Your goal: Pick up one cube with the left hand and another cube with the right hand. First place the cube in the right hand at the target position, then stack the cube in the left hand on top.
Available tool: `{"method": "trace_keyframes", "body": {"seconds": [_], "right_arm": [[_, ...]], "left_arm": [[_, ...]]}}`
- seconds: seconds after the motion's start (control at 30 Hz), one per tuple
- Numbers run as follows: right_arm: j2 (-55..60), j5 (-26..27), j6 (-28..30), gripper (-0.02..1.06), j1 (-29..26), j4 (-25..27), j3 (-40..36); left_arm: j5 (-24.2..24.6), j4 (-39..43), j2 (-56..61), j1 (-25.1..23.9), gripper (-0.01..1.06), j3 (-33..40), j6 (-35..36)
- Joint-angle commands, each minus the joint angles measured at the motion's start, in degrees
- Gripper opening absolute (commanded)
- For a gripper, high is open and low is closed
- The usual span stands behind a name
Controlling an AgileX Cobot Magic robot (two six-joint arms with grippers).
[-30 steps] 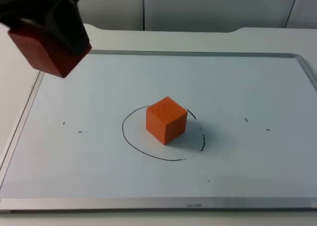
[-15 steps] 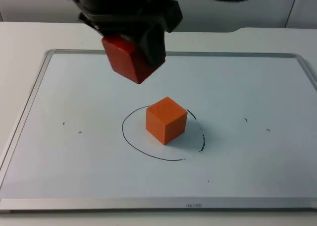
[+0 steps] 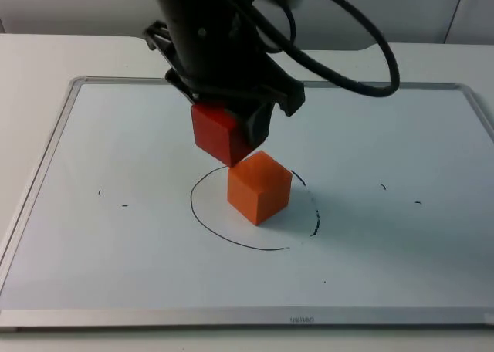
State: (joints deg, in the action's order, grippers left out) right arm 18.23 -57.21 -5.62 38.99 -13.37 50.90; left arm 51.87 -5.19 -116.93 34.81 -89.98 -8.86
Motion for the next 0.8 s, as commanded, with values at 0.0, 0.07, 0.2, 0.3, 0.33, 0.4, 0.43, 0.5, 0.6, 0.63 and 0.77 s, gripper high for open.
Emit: {"method": "trace_keyframes", "body": {"seconds": [0.0, 0.07, 0.2, 0.3, 0.33, 0.4, 0.43, 0.5, 0.6, 0.63, 0.77], "right_arm": [[-0.2, 0.0, -0.3, 0.93, 0.2, -0.9, -0.5], [-0.2, 0.0, -0.3, 0.93, 0.2, -1.3, -0.5], [-0.2, 0.0, -0.3, 0.93, 0.2, -1.9, -0.5], [-0.2, 0.0, -0.3, 0.93, 0.2, -1.9, -0.5], [-0.2, 0.0, -0.3, 0.93, 0.2, -1.9, -0.5], [-0.2, 0.0, -0.3, 0.93, 0.2, -1.9, -0.5], [-0.2, 0.0, -0.3, 0.93, 0.2, -1.9, -0.5], [-0.2, 0.0, -0.3, 0.93, 0.2, -1.9, -0.5], [-0.2, 0.9, -0.4, 0.93, 0.2, -1.9, -0.5], [-0.2, 1.0, -0.4, 0.93, 0.2, -1.9, -0.5], [-0.2, 1.4, -0.4, 0.93, 0.2, -1.9, -0.5]], "left_arm": [[-1.4, -0.3, -1.1, 1.0, 0.00, -1.1, 0.5], [-1.2, -0.3, -1.6, 1.6, 0.00, -1.5, 0.5], [-1.2, -0.2, -3.0, 2.8, 0.00, -2.8, 0.5], [-1.5, -0.3, -3.1, 3.0, 0.00, -2.9, 0.5], [-1.5, -0.3, -3.1, 3.0, 0.00, -2.9, 0.5], [-1.5, -0.3, -3.1, 3.0, 0.00, -2.9, 0.5], [-1.5, -0.3, -3.1, 3.0, 0.00, -2.9, 0.5], [-1.7, -0.3, -3.1, 3.0, 0.00, -2.9, 0.5], [-2.6, -0.6, -3.2, 3.0, 0.00, -2.9, 0.4], [-2.8, -0.6, -3.3, 3.0, 0.00, -2.9, 0.4], [-2.5, -0.4, -4.1, 3.0, 0.00, -2.9, 0.3]]}}
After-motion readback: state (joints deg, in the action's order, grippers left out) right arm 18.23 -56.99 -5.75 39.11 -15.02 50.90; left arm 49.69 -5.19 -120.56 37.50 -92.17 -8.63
